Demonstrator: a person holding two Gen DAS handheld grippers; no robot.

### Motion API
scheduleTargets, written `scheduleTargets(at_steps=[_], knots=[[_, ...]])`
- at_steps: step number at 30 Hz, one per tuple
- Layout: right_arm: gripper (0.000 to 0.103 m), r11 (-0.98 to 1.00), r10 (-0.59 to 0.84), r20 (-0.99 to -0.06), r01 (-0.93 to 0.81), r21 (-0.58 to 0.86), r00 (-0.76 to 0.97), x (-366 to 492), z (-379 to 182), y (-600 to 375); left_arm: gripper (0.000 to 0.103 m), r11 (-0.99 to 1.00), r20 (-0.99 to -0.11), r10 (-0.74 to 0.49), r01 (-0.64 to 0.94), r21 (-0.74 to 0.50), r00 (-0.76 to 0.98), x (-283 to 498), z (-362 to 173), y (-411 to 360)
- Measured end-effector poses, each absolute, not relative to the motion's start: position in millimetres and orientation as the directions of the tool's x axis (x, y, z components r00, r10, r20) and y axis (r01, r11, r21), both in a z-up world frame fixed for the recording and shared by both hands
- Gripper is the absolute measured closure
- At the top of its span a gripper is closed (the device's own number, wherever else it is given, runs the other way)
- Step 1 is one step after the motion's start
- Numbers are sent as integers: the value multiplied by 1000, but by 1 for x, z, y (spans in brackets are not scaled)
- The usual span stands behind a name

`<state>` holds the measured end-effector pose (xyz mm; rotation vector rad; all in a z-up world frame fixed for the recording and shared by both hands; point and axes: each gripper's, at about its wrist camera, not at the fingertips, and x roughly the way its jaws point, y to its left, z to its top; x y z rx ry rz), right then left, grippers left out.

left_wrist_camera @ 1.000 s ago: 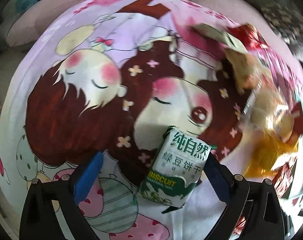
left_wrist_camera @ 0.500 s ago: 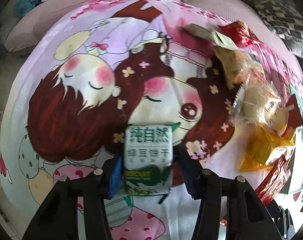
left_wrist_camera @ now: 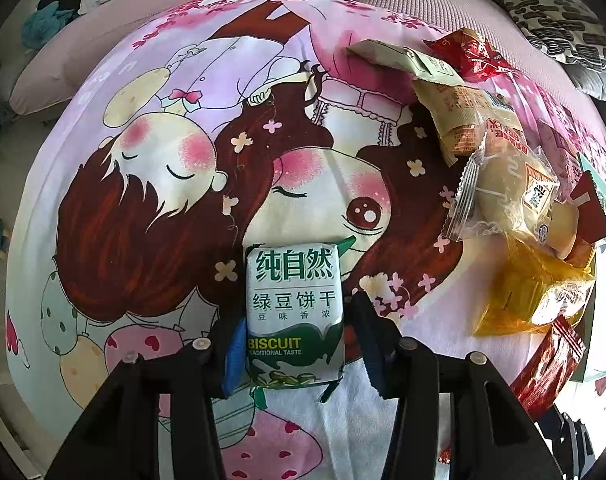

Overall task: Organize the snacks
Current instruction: 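Grasp the green-white biscuit box with the left tool while the right tool grasps the red patterned packet, then carry the biscuit box with the left tool while the right tool carries the red packet to the tray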

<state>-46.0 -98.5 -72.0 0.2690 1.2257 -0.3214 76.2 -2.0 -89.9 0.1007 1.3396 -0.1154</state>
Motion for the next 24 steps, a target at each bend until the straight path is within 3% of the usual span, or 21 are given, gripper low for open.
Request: scheduleTargets(at_steps=[3,6,24], knots=[[51,922,-86,-945,384,44,315,-50,-74,-102,53,989,-974,-19,146,15,227,76,-91,-2],[51,920,-76,-942,387,60,326,-53,-72,-104,62,989,-973,-39,148,-5,228,73,-85,4],[52,905,-53,-893,399,145,446,-68,-8,-154,62,981,-933,-155,165,-106,326,62,-27,3]])
